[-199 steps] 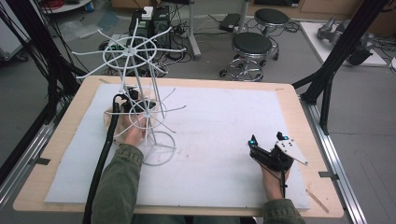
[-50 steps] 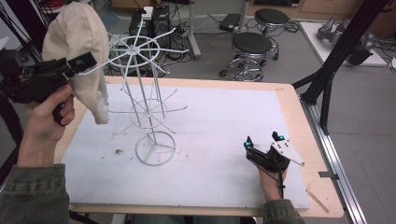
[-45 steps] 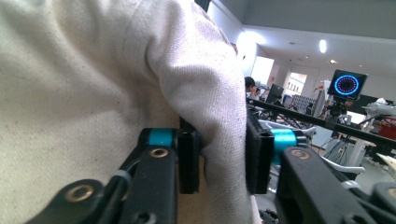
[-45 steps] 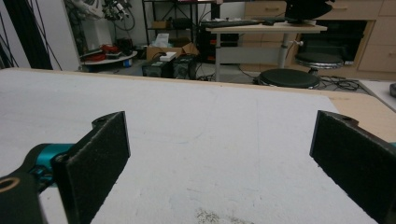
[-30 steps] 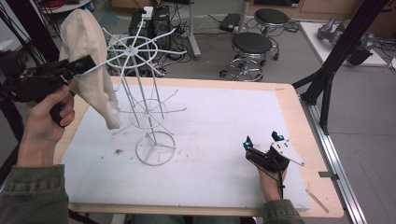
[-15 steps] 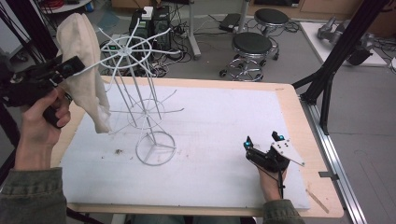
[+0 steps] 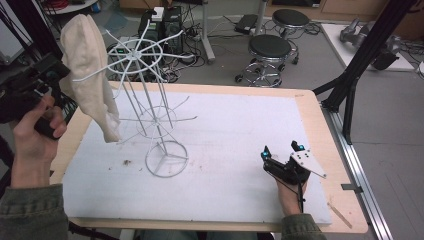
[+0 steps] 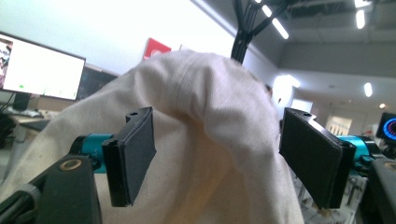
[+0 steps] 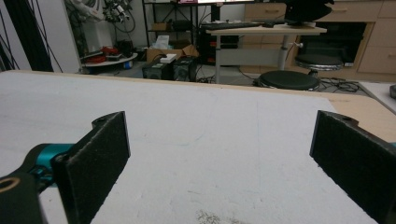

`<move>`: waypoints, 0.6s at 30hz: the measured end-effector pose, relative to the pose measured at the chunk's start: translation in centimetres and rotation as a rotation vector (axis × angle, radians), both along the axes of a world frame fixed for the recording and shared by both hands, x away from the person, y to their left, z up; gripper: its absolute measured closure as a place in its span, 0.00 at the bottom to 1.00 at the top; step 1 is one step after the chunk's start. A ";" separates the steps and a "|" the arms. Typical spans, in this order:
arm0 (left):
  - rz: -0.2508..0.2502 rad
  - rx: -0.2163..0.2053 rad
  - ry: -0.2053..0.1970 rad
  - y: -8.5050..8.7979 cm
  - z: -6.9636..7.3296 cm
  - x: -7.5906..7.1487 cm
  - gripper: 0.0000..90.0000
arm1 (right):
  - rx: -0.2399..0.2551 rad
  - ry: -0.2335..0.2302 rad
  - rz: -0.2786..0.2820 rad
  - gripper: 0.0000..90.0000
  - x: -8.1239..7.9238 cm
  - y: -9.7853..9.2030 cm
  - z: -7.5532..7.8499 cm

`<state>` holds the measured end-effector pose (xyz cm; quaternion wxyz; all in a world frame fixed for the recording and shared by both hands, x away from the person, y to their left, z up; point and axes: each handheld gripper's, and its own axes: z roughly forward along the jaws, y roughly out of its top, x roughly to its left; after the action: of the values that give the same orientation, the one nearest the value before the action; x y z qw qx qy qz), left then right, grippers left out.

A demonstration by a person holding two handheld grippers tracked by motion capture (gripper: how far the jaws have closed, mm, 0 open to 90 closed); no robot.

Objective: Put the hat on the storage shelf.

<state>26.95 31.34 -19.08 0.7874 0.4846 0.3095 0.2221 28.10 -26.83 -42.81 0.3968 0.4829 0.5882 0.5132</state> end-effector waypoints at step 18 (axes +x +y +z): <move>0.205 -0.010 0.008 2.6 -1.7 -1.7 0.25 | -0.003 -0.004 -0.010 0.04 0.0 0.0 0.0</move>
<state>25.25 33.97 -20.78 0.7617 0.4472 0.3620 0.2980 28.11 -26.87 -42.77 0.4012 0.4843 0.5858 0.5113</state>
